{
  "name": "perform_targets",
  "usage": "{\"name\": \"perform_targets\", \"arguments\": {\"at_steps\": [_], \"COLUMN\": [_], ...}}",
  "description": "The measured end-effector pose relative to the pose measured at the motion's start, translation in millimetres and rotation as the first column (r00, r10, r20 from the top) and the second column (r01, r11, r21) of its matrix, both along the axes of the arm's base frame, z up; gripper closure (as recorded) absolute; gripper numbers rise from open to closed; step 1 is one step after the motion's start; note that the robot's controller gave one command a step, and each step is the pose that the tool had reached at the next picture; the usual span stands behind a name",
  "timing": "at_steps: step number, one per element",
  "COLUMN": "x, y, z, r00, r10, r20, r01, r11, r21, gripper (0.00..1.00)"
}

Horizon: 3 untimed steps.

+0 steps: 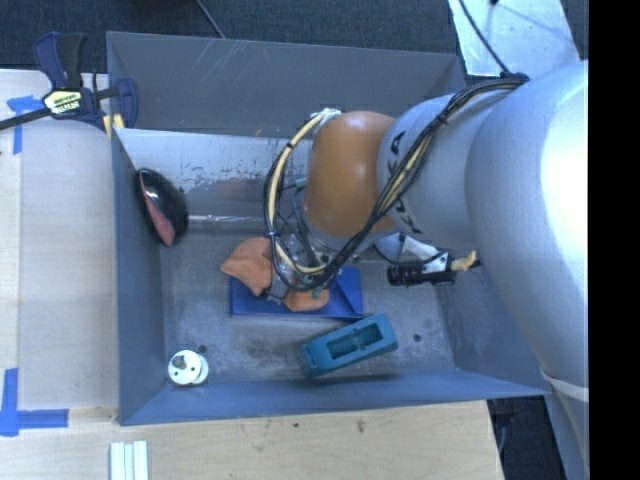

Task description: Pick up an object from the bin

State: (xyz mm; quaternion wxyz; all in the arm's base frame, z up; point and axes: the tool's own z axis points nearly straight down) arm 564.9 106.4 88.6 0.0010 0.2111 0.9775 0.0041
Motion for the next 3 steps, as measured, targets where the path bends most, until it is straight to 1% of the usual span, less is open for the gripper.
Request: {"name": "perform_targets", "arguments": {"at_steps": [1, 2, 3], "x": [-1.4, 27.1, 10.9], "y": [2.8, 14.6, -14.9], "z": [40.0, 53.8, 209.3], "r00": [1.0, 0.995, 0.998], "r10": [-0.008, -0.094, 0.057], "r20": [-0.007, 0.013, 0.006], "r01": [0.008, 0.094, -0.057], "r11": [1.0, 0.996, 0.998], "r21": [-0.008, -0.003, -0.008], "gripper": [1.0, 1.0, 1.0]}}
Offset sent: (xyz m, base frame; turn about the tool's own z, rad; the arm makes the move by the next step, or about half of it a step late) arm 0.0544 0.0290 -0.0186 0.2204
